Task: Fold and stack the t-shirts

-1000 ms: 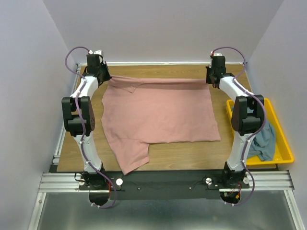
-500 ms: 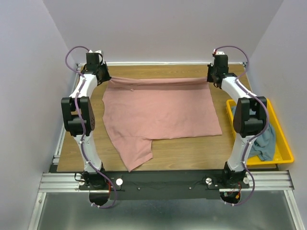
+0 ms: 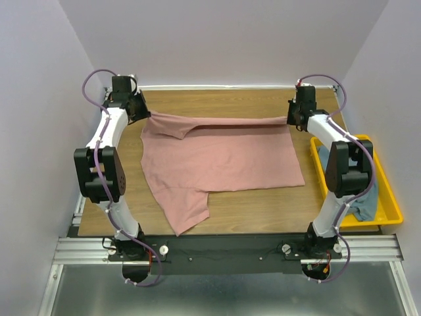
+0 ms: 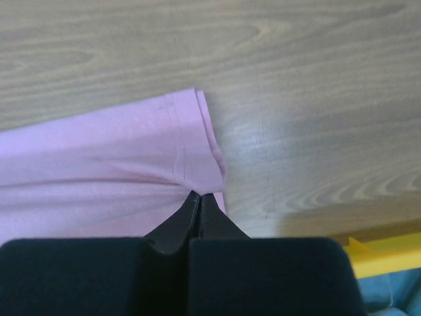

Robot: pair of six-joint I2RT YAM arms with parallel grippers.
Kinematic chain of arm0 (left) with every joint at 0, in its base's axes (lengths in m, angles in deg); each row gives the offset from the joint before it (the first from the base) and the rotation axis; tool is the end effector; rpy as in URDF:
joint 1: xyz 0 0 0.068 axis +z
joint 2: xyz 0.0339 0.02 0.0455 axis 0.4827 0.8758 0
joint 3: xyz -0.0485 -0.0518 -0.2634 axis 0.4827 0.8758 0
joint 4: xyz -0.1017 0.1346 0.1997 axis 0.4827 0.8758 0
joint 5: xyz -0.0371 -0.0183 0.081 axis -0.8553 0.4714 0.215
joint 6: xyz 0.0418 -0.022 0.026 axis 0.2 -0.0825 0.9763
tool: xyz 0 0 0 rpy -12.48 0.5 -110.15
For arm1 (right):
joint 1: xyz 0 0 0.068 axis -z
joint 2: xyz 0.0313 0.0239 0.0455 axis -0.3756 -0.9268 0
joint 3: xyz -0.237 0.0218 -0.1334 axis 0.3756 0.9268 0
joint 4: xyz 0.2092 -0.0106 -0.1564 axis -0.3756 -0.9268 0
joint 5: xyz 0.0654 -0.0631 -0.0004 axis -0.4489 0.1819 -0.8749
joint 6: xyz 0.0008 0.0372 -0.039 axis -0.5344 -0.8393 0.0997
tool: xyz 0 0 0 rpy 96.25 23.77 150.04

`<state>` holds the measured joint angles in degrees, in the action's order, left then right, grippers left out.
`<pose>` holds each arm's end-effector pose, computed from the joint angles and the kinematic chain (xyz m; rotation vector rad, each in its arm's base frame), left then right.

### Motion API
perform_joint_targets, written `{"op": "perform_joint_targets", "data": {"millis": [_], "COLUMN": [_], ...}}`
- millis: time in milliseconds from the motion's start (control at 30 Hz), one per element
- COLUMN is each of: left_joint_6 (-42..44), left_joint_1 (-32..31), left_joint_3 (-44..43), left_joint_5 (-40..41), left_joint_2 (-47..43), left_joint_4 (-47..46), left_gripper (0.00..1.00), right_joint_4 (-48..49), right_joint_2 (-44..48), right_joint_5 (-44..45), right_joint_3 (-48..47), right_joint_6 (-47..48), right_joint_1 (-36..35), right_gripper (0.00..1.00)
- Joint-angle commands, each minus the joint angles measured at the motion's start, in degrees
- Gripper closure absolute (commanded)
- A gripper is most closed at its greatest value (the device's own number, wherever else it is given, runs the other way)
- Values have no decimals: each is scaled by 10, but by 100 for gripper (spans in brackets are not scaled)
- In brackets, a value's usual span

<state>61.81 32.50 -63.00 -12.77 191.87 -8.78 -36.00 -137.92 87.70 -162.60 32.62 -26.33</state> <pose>0.4233 0.0199 0.2887 -0.3673 2.2942 -0.3707 0.4272 0.0259 0.2352 0.1029 2.2619 -0.1038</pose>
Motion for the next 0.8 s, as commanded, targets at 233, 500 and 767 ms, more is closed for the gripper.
{"op": "perform_joint_targets", "data": {"millis": [233,500,767], "left_joint_6": [-20,-34,-51], "left_joint_1": [6,7,8], "left_joint_3": [112,9,-168], "left_joint_5": [-21,-25,-22], "left_joint_2": [-17,26,139], "left_joint_4": [-23,-17,-15], "left_gripper": [100,100,100], "right_joint_4": [-19,-24,-23], "right_joint_2": [-55,-69,-162], "right_joint_5": [19,4,-11], "right_joint_3": [16,-81,-222], "right_joint_6": [-52,-38,-25], "right_joint_1": [15,15,15], "right_gripper": [99,99,99]}}
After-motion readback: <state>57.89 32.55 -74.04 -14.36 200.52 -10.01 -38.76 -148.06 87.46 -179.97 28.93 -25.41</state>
